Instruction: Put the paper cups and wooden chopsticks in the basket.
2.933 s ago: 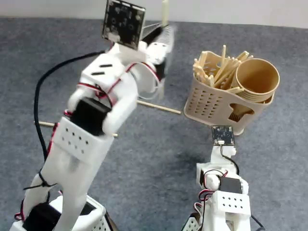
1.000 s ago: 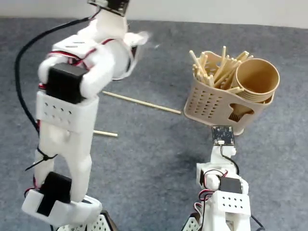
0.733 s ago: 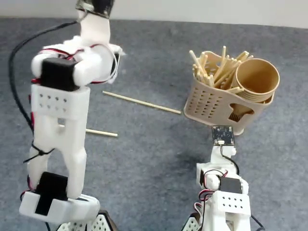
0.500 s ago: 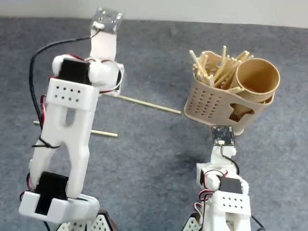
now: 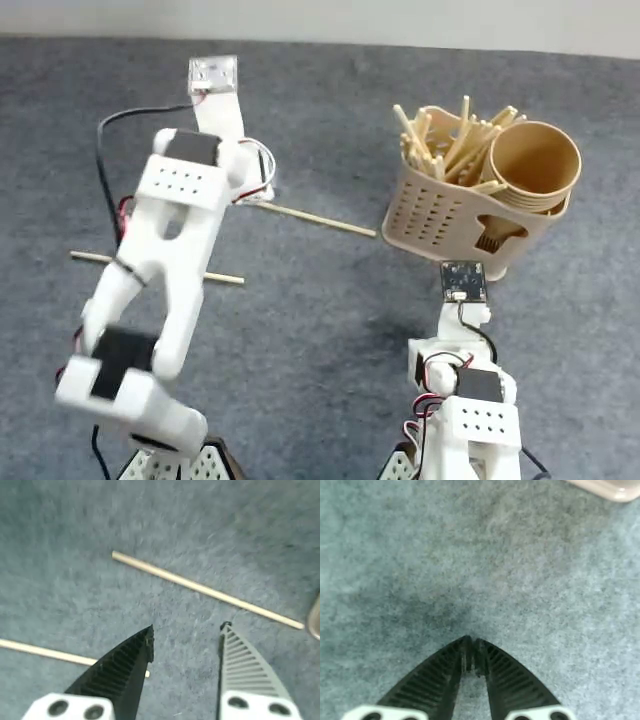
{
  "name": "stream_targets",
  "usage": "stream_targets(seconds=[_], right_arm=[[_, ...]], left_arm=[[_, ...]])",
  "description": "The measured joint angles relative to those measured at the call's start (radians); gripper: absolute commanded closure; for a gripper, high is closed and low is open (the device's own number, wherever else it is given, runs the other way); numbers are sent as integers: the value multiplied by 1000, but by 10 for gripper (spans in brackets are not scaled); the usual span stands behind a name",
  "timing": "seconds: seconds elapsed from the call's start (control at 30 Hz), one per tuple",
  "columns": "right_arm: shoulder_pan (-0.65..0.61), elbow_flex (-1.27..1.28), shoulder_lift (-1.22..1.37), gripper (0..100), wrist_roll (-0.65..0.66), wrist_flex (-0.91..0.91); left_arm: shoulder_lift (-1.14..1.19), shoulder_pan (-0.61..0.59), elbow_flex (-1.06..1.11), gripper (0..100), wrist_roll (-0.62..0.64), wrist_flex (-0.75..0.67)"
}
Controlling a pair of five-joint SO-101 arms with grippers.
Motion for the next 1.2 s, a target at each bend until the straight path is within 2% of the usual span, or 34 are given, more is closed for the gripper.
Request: stream_targets(seconds=[0.43, 0.73, 0.8, 0.93, 1.2], right_arm=[[0, 0, 0, 957, 0, 0], [0, 0, 0, 957, 0, 0], [0, 0, 0, 957, 0, 0], [0, 0, 0, 957, 0, 0], [0, 0, 0, 957, 0, 0]], left_arm=[[477, -2, -373, 779, 261, 51], [707, -2, -535, 784, 276, 68], [732, -2, -549, 832, 276, 68], [758, 3, -580, 993, 276, 68], [809, -41, -640, 994, 279, 63]])
